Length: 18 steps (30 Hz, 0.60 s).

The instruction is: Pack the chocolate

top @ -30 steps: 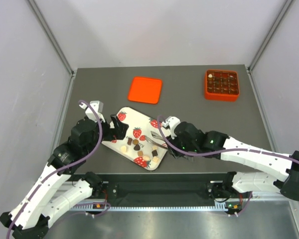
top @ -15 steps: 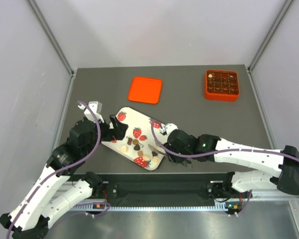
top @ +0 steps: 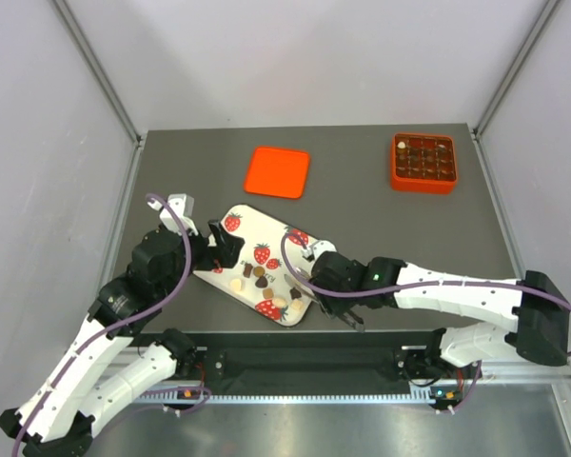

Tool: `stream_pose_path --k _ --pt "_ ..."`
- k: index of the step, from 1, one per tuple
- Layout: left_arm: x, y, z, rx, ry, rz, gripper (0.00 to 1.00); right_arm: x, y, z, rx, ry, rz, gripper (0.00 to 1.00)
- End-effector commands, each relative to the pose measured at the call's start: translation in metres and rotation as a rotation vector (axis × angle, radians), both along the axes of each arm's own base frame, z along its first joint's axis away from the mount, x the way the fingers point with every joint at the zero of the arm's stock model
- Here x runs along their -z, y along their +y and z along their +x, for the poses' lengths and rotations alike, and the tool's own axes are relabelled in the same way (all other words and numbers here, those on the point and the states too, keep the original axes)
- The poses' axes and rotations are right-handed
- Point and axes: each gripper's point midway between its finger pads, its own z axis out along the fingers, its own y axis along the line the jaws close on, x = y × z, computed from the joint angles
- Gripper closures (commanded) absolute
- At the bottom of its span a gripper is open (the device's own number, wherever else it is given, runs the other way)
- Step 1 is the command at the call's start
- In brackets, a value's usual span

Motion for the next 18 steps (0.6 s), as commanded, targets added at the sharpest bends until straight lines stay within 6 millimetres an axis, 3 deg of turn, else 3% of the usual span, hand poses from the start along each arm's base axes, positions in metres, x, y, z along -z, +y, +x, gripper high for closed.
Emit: stream_pose_path --k 1,10,18 --pt "-0.019 0.003 0.0 -0.017 -0.051 -0.037 0.01 -0.004 0.006 -0.002 0.016 0.005 0.006 0.57" --pt "-0.02 0.003 0.001 -0.017 -0.053 -0.039 0.01 -0.004 -0.003 -0.003 0.068 0.027 -0.037 0.58" --pt "-0.021 0.004 0.0 -0.018 -0.058 -0.044 0.01 -0.016 0.006 -0.002 0.055 0.039 -0.004 0.58"
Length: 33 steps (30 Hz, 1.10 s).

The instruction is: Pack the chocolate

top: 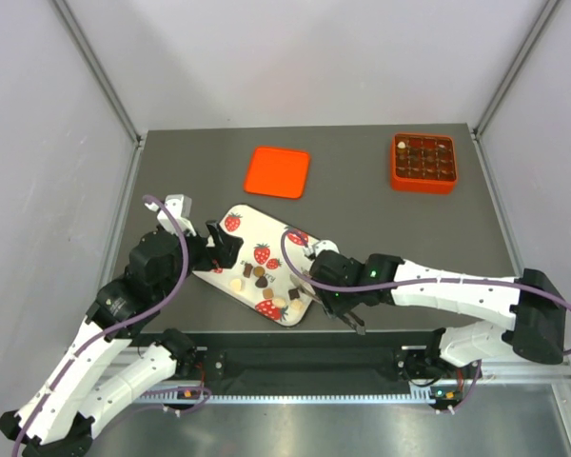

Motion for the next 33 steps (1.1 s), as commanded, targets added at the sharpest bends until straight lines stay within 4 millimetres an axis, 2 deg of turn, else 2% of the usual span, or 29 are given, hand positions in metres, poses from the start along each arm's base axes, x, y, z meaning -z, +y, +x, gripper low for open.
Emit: stream_pose_path --k 1,6,10,16,19,20,22,23,25,26,27,28,29,30,31,32,33 --pt "-0.018 0.001 0.001 -0.011 -0.046 -0.038 0.01 -0.018 0.016 0.004 -0.006 -0.014 0.052 0.59" --pt "-0.019 0.004 0.0 -0.02 -0.048 -0.035 0.01 -0.013 0.014 0.006 -0.011 -0.006 0.036 0.63" --pt "-0.018 0.004 0.001 -0.021 -0.049 -0.029 0.01 -0.024 0.016 0.014 0.0 -0.035 0.058 0.67" --pt "-0.018 0.002 0.002 -0.017 -0.048 -0.03 0.01 -0.052 0.011 0.047 0.046 -0.104 0.094 0.68" --pt "-0.018 0.002 0.002 -0.014 -0.049 -0.028 0.01 -0.072 0.001 0.079 0.094 -0.158 0.113 0.68" --pt "-0.018 0.002 0.002 -0.014 -0.051 -0.027 0.01 -0.084 -0.008 0.1 0.147 -0.187 0.126 0.68" --pt "-0.017 0.002 0.003 -0.013 -0.048 -0.023 0.01 -0.095 -0.021 0.125 0.177 -0.225 0.12 0.69" --pt "-0.018 0.002 0.003 -0.013 -0.049 -0.025 0.01 -0.112 -0.036 0.15 0.245 -0.262 0.138 0.69" --pt "-0.016 0.001 0.003 -0.008 -0.045 -0.02 0.01 -0.125 -0.055 0.179 0.291 -0.314 0.112 0.69" --pt "-0.016 0.0 0.003 -0.004 -0.044 -0.021 0.01 -0.143 -0.076 0.203 0.369 -0.358 0.113 0.69" --pt "-0.016 0.0 0.003 -0.002 -0.044 -0.022 0.01 -0.148 -0.088 0.215 0.397 -0.38 0.097 0.69" --pt "-0.016 0.0 0.003 -0.003 -0.045 -0.024 0.01 -0.145 -0.099 0.229 0.432 -0.377 0.072 0.69" --pt "-0.015 -0.002 0.002 0.003 -0.041 -0.024 0.02 -0.157 -0.121 0.247 0.5 -0.41 0.064 0.69" --pt "-0.015 -0.002 0.002 0.005 -0.041 -0.028 0.01 -0.16 -0.133 0.257 0.528 -0.427 0.038 0.69" --pt "-0.015 -0.002 0.002 0.004 -0.041 -0.028 0.01 -0.154 -0.144 0.268 0.561 -0.417 0.014 0.69" --pt "-0.015 -0.001 0.002 0.002 -0.044 -0.029 0.01 -0.163 -0.165 0.281 0.622 -0.434 0.017 0.69" --pt "-0.013 -0.001 0.002 0.001 -0.042 -0.027 0.01 -0.163 -0.177 0.289 0.654 -0.444 0.004 0.69"
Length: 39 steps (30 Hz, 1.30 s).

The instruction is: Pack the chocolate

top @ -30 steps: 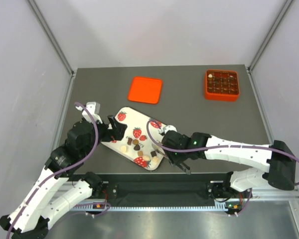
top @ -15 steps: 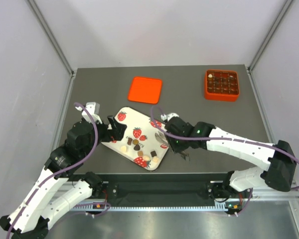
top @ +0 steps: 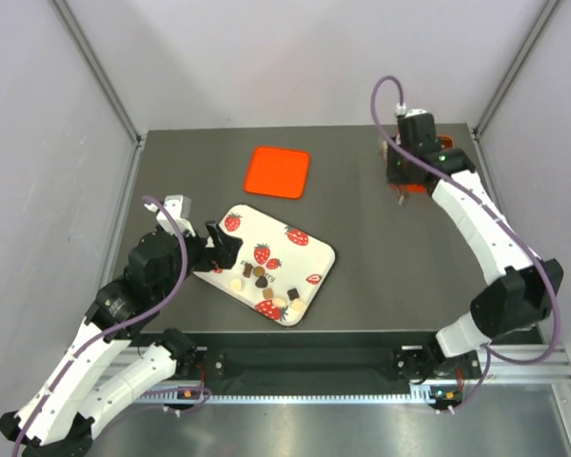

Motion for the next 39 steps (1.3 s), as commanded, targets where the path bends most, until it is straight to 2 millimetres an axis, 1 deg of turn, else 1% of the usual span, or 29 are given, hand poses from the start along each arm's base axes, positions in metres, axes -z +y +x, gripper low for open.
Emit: stream_pose_path --k 1,2,3,4,5,6,7,8,9,10,11,12,13,15,16,19,23,24,31,33,35,38,39 --pt "-0.011 -0.001 0.003 -0.004 -0.038 -0.021 0.01 -0.009 -0.057 0.039 0.148 -0.036 -0.092 0.69" --pt "-0.01 0.001 0.003 -0.009 -0.037 -0.017 0.01 -0.013 -0.08 0.049 0.212 -0.052 -0.105 0.69" --pt "-0.009 0.001 0.003 -0.009 -0.035 -0.01 0.02 -0.014 -0.091 0.056 0.248 -0.06 -0.118 0.69" --pt "-0.007 0.002 0.003 -0.011 -0.032 -0.004 0.01 -0.004 -0.101 0.065 0.274 -0.039 -0.13 0.69" --pt "-0.007 0.003 0.003 -0.014 -0.031 -0.002 0.01 -0.009 -0.115 0.072 0.305 -0.049 -0.125 0.69" --pt "-0.008 0.003 0.003 -0.015 -0.033 0.0 0.01 -0.008 -0.123 0.075 0.322 -0.045 -0.123 0.69" --pt "-0.008 0.004 0.003 -0.017 -0.034 0.001 0.01 -0.002 -0.133 0.081 0.342 -0.031 -0.119 0.69" --pt "-0.009 0.004 0.003 -0.021 -0.039 0.001 0.01 -0.005 -0.138 0.085 0.351 -0.041 -0.11 0.68" --pt "-0.009 0.005 0.004 -0.024 -0.039 0.001 0.01 0.002 -0.141 0.091 0.352 -0.027 -0.099 0.69" --pt "-0.006 0.005 0.004 -0.024 -0.034 0.006 0.01 -0.001 -0.151 0.094 0.372 -0.036 -0.093 0.68" --pt "-0.006 0.005 0.004 -0.025 -0.033 0.005 0.01 0.002 -0.152 0.097 0.371 -0.029 -0.095 0.68" --pt "-0.005 0.004 0.004 -0.025 -0.029 0.007 0.01 0.009 -0.166 0.1 0.392 -0.013 -0.096 0.68" --pt "-0.004 0.004 0.004 -0.021 -0.027 0.01 0.01 0.008 -0.175 0.102 0.408 -0.014 -0.09 0.68" --pt "-0.002 0.004 0.005 -0.023 -0.023 0.013 0.01 0.018 -0.181 0.108 0.406 0.007 -0.083 0.68" --pt "-0.002 0.004 0.005 -0.026 -0.022 0.014 0.01 0.019 -0.187 0.109 0.415 0.009 -0.084 0.68" --pt "-0.003 0.004 0.006 -0.027 -0.027 0.018 0.01 0.027 -0.195 0.109 0.428 0.028 -0.098 0.68" --pt "-0.002 0.002 0.007 -0.025 -0.023 0.012 0.01 0.042 -0.193 0.114 0.411 0.053 -0.087 0.67" --pt "-0.001 0.002 0.007 -0.023 -0.022 0.013 0.01 0.048 -0.192 0.116 0.405 0.064 -0.085 0.67" --pt "-0.003 0.004 0.006 -0.029 -0.023 0.014 0.01 0.067 -0.191 0.129 0.39 0.075 -0.075 0.62" --pt "-0.005 0.006 0.006 -0.034 -0.027 0.016 0.01 0.069 -0.194 0.131 0.399 0.079 -0.092 0.58" --pt "-0.005 0.007 0.005 -0.036 -0.025 0.018 0.01 0.064 -0.195 0.131 0.401 0.069 -0.096 0.57" --pt "-0.006 0.008 0.004 -0.037 -0.026 0.017 0.01 0.05 -0.196 0.132 0.4 0.039 -0.097 0.56" --pt "-0.006 0.007 0.004 -0.036 -0.027 0.016 0.01 0.041 -0.195 0.131 0.399 0.025 -0.096 0.56"
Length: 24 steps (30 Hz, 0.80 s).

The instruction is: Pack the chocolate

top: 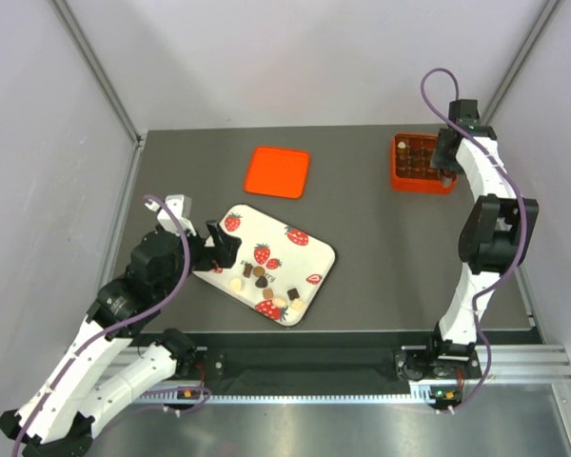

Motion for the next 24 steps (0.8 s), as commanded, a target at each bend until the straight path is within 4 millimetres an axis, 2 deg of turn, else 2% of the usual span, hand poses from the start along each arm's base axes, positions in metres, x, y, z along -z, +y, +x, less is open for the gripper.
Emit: stream_pose_path --k 1,4,5,8,10,11,12,13,14,15,17,18,20,21,23,24 --pt "-0.011 0.003 0.001 -0.01 -0.035 -0.009 0.01 -0.062 -0.006 0.019 -0.002 -0.165 -0.034 0.56" --pt "-0.011 0.003 0.001 -0.009 -0.034 -0.01 0.01 -0.085 0.004 0.013 -0.019 -0.21 -0.027 0.56" --pt "-0.011 0.003 0.0 -0.008 -0.036 -0.01 0.01 -0.098 0.007 0.009 -0.024 -0.235 -0.028 0.56" --pt "-0.013 0.005 0.0 -0.013 -0.042 -0.015 0.01 -0.107 0.03 -0.001 -0.066 -0.253 0.005 0.56" --pt "-0.014 0.005 -0.001 -0.012 -0.047 -0.014 0.01 -0.111 0.068 -0.013 -0.155 -0.262 0.056 0.56" --pt "-0.015 0.005 -0.002 -0.009 -0.052 -0.015 0.01 -0.125 0.084 -0.019 -0.195 -0.306 0.077 0.56" --pt "-0.014 0.005 -0.002 -0.008 -0.052 -0.015 0.01 -0.104 0.118 -0.029 -0.269 -0.274 0.106 0.56" --pt "-0.015 0.005 -0.002 -0.006 -0.055 -0.019 0.01 -0.1 0.139 -0.034 -0.323 -0.284 0.123 0.56" --pt "-0.015 0.004 -0.002 -0.005 -0.055 -0.022 0.01 -0.11 0.16 -0.039 -0.375 -0.334 0.134 0.56" --pt "-0.016 0.002 -0.002 0.002 -0.057 -0.026 0.01 -0.093 0.196 -0.055 -0.463 -0.297 0.139 0.56" --pt "-0.021 0.001 -0.002 0.013 -0.062 -0.032 0.01 -0.091 0.23 -0.071 -0.547 -0.298 0.148 0.56" --pt "-0.022 0.0 -0.003 0.014 -0.063 -0.035 0.01 -0.084 0.257 -0.086 -0.614 -0.282 0.158 0.56" --pt "-0.024 0.002 -0.003 0.011 -0.066 -0.032 0.01 -0.085 0.281 -0.103 -0.675 -0.289 0.188 0.56" --pt "-0.026 0.003 -0.004 0.008 -0.072 -0.033 0.01 -0.078 0.306 -0.12 -0.744 -0.281 0.207 0.56" --pt "-0.029 0.005 -0.004 0.004 -0.08 -0.03 0.01 -0.077 0.328 -0.141 -0.823 -0.28 0.217 0.55" --pt "-0.032 0.007 -0.005 -0.001 -0.087 -0.029 0.01 -0.067 0.348 -0.163 -0.902 -0.255 0.228 0.55"
